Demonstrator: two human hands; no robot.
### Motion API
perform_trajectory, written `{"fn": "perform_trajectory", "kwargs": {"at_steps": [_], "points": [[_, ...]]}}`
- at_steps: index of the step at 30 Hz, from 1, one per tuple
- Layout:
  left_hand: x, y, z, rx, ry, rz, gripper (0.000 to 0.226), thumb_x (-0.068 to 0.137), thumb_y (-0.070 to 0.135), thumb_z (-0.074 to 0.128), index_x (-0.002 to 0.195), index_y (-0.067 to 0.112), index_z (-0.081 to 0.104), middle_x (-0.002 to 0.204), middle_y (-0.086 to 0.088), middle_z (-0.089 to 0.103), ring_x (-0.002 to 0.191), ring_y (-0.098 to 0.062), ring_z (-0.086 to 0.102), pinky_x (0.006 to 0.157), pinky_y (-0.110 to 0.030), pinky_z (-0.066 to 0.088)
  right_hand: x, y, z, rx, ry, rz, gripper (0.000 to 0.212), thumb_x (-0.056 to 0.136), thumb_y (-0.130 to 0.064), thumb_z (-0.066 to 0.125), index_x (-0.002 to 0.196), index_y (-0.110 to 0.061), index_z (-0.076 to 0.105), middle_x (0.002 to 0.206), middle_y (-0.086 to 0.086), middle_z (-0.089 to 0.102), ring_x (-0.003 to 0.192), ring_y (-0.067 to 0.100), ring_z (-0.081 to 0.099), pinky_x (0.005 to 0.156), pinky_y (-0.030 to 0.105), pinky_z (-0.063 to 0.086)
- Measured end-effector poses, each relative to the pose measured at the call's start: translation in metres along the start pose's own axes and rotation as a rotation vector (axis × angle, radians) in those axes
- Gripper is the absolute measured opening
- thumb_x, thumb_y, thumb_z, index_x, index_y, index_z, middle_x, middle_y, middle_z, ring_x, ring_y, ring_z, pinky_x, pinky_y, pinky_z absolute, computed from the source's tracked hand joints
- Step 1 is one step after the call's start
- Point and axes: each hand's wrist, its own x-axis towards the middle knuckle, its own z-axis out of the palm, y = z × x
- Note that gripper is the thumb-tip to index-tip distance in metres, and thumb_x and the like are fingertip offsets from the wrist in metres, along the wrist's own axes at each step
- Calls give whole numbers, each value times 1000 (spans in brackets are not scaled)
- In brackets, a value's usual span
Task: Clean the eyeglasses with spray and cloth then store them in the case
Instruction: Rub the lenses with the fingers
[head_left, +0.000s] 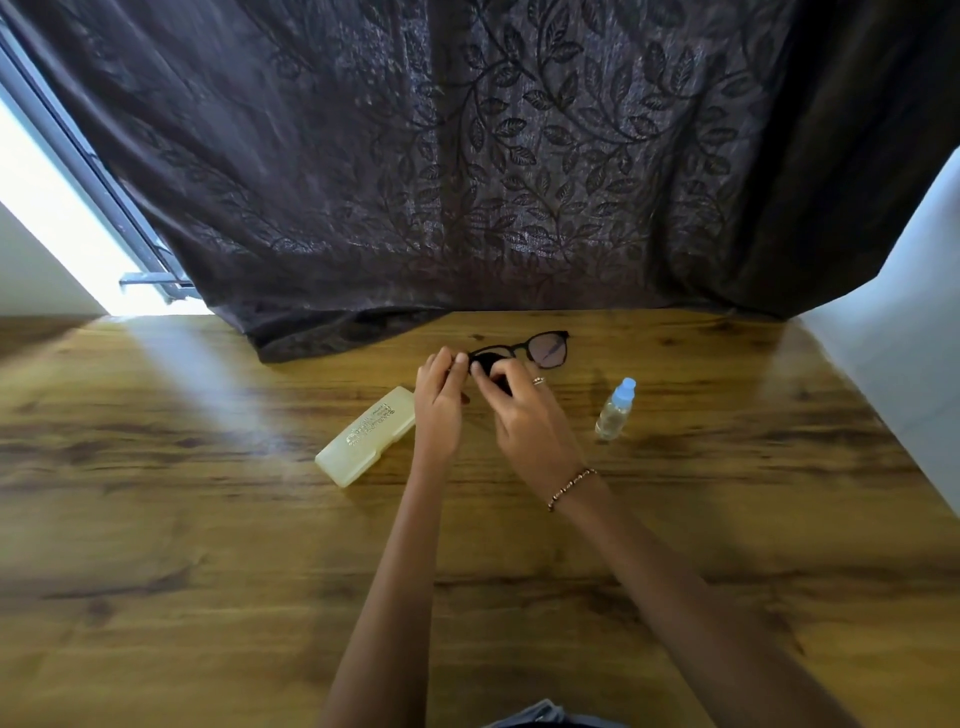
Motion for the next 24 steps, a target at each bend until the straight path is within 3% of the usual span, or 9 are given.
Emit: {"fn": "perform_trajectory", "kwargs": {"at_steps": [4, 9, 13, 16, 21, 24], "points": [[3, 0, -4, 12, 22, 24, 29, 100, 21, 45, 72, 30, 49, 81, 7, 45, 79, -8, 44, 60, -7, 38, 2, 10, -3, -8, 88, 149, 41, 78, 12, 60, 118, 3, 64, 98, 15, 61, 88, 28, 61, 72, 38, 54], [4, -4, -2, 14, 6, 14, 31, 100, 21, 45, 71, 31, 50, 81, 2, 45, 78, -13, 43, 62, -13, 39, -3, -5, 1, -1, -7, 13, 36, 84, 5, 56, 119, 2, 62, 100, 13, 59, 89, 27, 60, 73, 39, 55], [3, -1, -6, 1, 26, -14, 36, 99, 23, 46, 68, 40, 51, 79, 8, 44, 81, -15, 43, 64, -21, 41, 8, 1, -1, -12, 14, 103, 42, 84, 10, 56, 126, 3, 58, 103, 15, 59, 91, 28, 59, 77, 36, 54], [3, -3, -8, 2, 33, -20, 30, 100, 23, 45, 72, 34, 51, 82, 6, 44, 82, -16, 43, 64, -24, 42, 1, 6, -3, -9, 63, 149, 37, 81, 8, 60, 118, 5, 63, 96, 14, 59, 90, 28, 59, 77, 37, 55], [2, -3, -4, -16, 9, -24, 25, 100, 19, 46, 76, 25, 51, 86, -7, 44, 79, -16, 42, 61, -18, 39, -1, -7, 4, -30, -35, -51, 38, 87, 5, 57, 125, 4, 57, 105, 14, 58, 94, 26, 57, 81, 34, 54], [3, -2, -6, -7, 16, -38, 23, 100, 20, 46, 78, 24, 52, 89, -7, 44, 82, -19, 44, 62, -23, 42, 7, 1, 3, -17, -16, 57, 44, 88, 8, 52, 132, 3, 52, 109, 14, 56, 93, 27, 57, 81, 35, 53]]}}
